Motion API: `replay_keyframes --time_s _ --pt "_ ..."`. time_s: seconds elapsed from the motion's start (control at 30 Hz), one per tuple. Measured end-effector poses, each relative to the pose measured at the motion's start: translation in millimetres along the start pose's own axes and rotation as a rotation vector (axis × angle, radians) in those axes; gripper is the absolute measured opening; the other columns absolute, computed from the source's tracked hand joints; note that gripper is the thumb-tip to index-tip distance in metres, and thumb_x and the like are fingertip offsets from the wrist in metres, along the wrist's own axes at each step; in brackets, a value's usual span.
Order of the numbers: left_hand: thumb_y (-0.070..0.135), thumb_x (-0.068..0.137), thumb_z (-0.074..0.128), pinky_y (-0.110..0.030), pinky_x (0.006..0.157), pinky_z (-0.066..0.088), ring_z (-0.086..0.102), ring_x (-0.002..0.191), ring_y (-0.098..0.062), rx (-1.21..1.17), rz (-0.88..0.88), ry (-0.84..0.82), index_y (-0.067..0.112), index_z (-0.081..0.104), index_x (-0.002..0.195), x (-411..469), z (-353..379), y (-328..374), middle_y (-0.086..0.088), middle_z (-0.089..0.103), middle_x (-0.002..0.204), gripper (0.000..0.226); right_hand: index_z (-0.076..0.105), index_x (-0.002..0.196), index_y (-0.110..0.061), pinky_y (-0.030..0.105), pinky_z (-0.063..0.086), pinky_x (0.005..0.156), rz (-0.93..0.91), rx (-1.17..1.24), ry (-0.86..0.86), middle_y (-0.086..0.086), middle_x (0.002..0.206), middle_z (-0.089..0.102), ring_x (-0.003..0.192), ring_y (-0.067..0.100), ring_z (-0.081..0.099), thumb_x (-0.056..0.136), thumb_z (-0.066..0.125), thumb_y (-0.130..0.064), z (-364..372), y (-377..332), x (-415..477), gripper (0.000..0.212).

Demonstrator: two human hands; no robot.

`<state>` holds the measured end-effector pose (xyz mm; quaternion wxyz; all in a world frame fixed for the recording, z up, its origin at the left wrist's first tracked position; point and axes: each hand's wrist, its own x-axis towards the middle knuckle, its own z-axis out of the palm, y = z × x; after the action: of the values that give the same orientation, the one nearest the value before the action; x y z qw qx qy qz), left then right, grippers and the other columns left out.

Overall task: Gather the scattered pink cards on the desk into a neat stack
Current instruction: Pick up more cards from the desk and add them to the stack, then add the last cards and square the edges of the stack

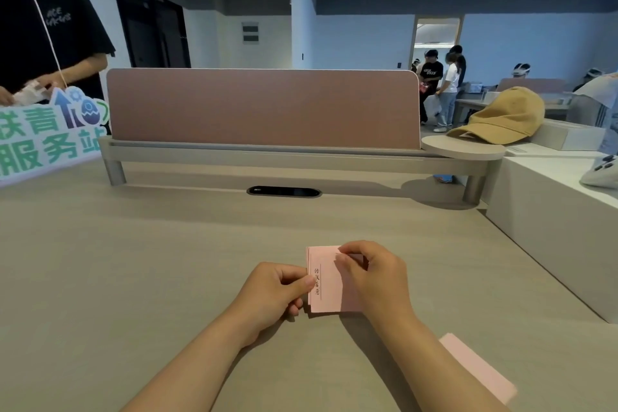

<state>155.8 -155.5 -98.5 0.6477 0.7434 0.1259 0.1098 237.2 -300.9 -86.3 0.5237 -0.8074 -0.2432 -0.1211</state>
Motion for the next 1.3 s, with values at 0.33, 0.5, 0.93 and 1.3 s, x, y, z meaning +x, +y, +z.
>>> replay_keyframes --time_s 0.33,0.5,0.93,1.3 --pt "0.009 0.088 0.058 -0.024 0.056 0.053 0.052 0.049 -0.011 0.107 0.181 0.205 0.024 0.077 0.074 7 0 -4 0.008 0.057 0.05 0.028 0.073 0.107 -0.02 0.014 0.049 0.073 0.112 0.07 -0.1 -0.014 0.091 0.068 0.081 -0.001 0.062 0.089 0.057 -0.01 -4 6 0 0.026" --pt "0.009 0.088 0.058 -0.015 0.053 0.046 0.049 0.049 -0.011 0.357 0.275 0.229 0.013 0.057 0.051 11 0 -10 -0.001 0.052 0.061 0.037 0.074 0.105 -0.016 0.022 0.054 0.078 0.125 0.019 -0.142 -0.005 0.091 0.073 0.084 0.015 0.065 0.088 0.059 -0.008 -2 10 -1 0.024" --pt "0.022 0.09 0.056 -0.026 0.053 0.035 0.041 0.043 -0.011 0.414 0.127 0.137 0.004 0.065 0.06 13 13 0 0.007 0.048 0.039 0.036 0.073 0.105 -0.012 0.025 0.045 0.078 0.295 -0.048 -0.069 0.005 0.095 0.074 0.083 0.015 0.063 0.084 0.066 -0.02 -54 4 20 0.024" --pt "0.019 0.09 0.057 -0.017 0.042 0.031 0.036 0.035 -0.007 0.384 0.039 0.012 0.018 0.062 0.05 18 57 7 0.008 0.044 0.031 0.041 0.055 0.121 -0.031 0.026 0.046 0.085 0.329 -0.608 -0.898 -0.011 0.103 0.056 0.099 0.016 0.056 0.071 0.077 -0.015 -160 10 -22 0.057"
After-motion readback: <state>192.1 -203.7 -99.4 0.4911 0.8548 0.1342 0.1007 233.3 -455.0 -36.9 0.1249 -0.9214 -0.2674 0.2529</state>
